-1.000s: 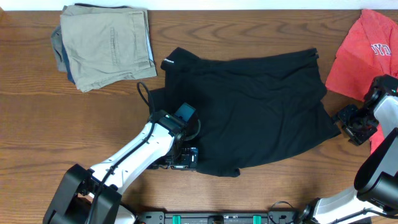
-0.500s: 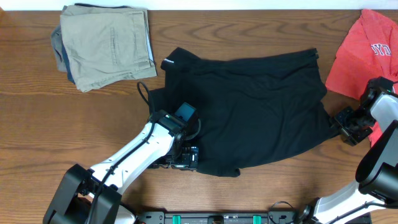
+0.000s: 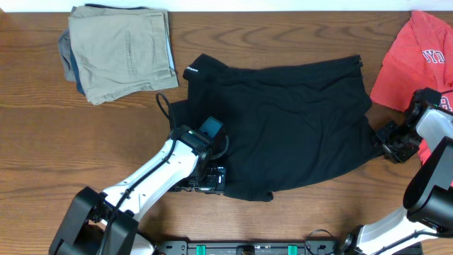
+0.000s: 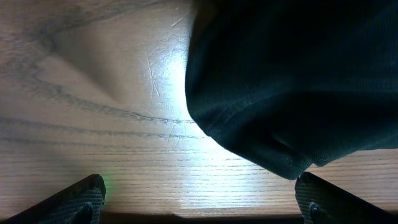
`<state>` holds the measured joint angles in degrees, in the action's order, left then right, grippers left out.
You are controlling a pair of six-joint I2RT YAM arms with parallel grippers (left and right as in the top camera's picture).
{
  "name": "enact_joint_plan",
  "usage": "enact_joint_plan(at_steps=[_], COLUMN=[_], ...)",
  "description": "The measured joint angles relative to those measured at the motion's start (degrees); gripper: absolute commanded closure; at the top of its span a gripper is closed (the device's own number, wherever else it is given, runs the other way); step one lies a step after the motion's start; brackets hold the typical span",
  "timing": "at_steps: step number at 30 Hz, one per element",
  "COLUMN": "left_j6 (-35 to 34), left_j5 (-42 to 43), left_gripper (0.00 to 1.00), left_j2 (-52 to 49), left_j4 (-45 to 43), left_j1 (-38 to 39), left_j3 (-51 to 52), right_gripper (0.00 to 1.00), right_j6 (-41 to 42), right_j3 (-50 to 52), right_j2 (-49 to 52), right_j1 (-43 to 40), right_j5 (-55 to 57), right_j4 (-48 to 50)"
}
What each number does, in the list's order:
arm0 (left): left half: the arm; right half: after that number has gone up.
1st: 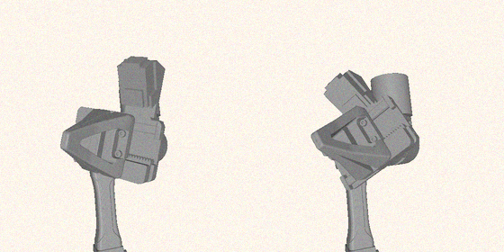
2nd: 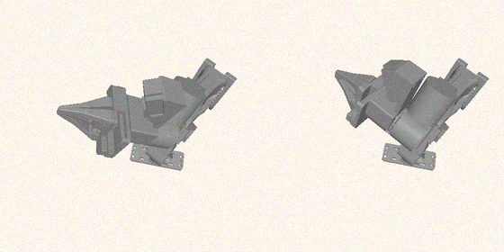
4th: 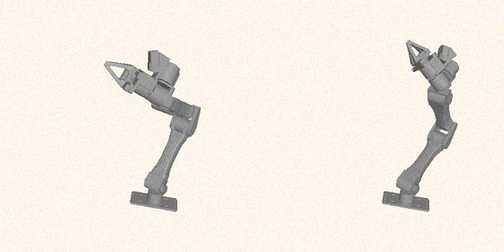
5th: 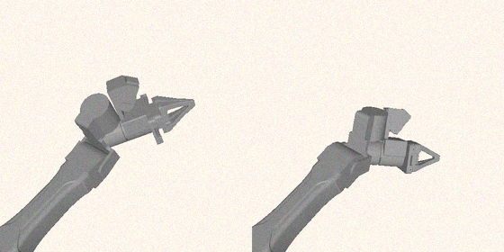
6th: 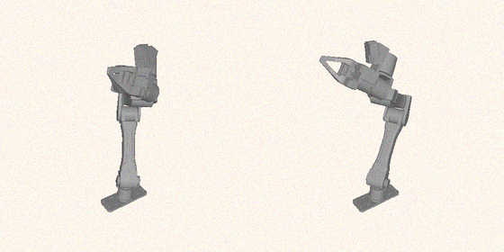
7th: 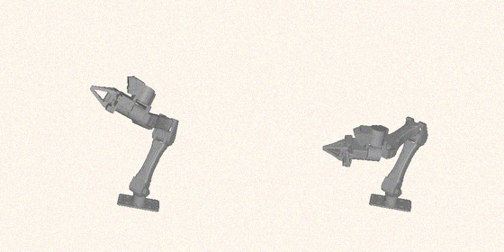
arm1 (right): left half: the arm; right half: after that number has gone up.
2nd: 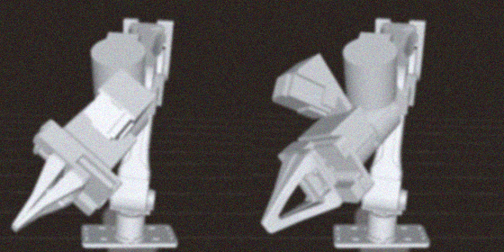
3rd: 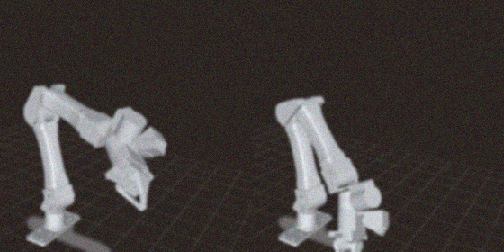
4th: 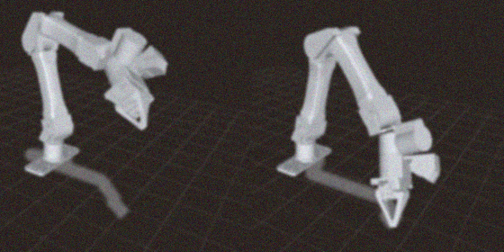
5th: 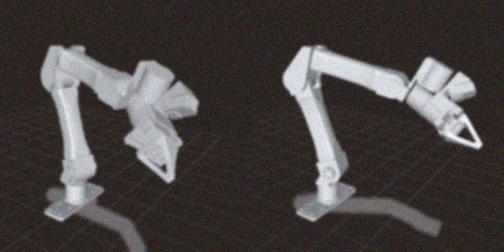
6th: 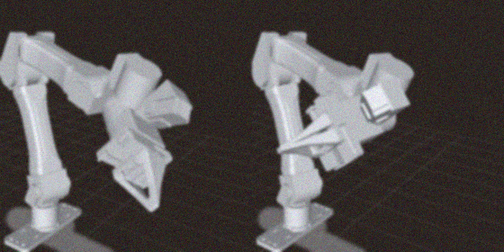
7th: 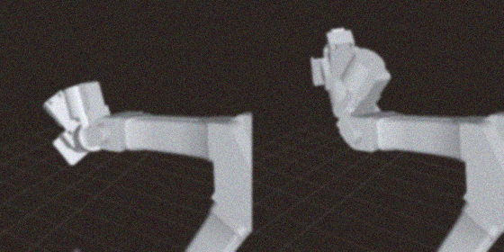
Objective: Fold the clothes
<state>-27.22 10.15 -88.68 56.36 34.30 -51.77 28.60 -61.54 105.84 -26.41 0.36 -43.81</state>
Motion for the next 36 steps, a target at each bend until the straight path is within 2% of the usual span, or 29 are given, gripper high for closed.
enact_joint_plan(at_steps=[7,9,12,13,19,23,26,32,36], left_j6=[0.00,-0.02,-0.26,-0.22,-0.02,-0.02,-0.42,-5.07,-7.82], left_j5=[1.16,2.49,4.68,5.11,6.56,6.71,6.73,5.88,3.02], left_gripper=[0.00,0.06,0.19,0.24,0.25,0.24,0.18,0.13,0.12], left_j2=[0.00,0.00,0.04,0.09,1.38,1.49,1.49,1.49,1.46], left_j4=[0.15,0.15,0.44,0.70,3.17,3.13,2.29,-1.09,-1.33], left_j1=[0.00,0.00,0.00,0.00,0.07,1.99,4.90,11.02,11.34], left_j3=[0.00,0.00,0.00,0.00,0.00,0.00,0.00,0.02,1.03], right_gripper=[0.72,0.78,0.96,0.99,0.99,0.99,0.99,0.99,0.99], right_j6=[-0.13,-0.13,-0.07,0.07,0.92,0.96,0.98,0.98,0.98], right_j3=[1.33,1.33,1.31,1.22,-1.95,-10.10,-17.38,-22.16,-22.16], right_j2=[-0.98,-0.98,-0.98,-0.98,0.42,1.29,1.29,1.29,1.29], right_j1=[0.02,0.00,-0.04,-0.04,-1.40,-1.81,-1.77,-1.77,-2.10], right_j5=[0.24,0.22,-0.13,-0.39,-0.61,-0.70,-0.85,-0.98,-1.27], right_j4=[1.62,1.68,1.73,1.62,-5.79,-13.99,-18.36,-20.26,-20.00])
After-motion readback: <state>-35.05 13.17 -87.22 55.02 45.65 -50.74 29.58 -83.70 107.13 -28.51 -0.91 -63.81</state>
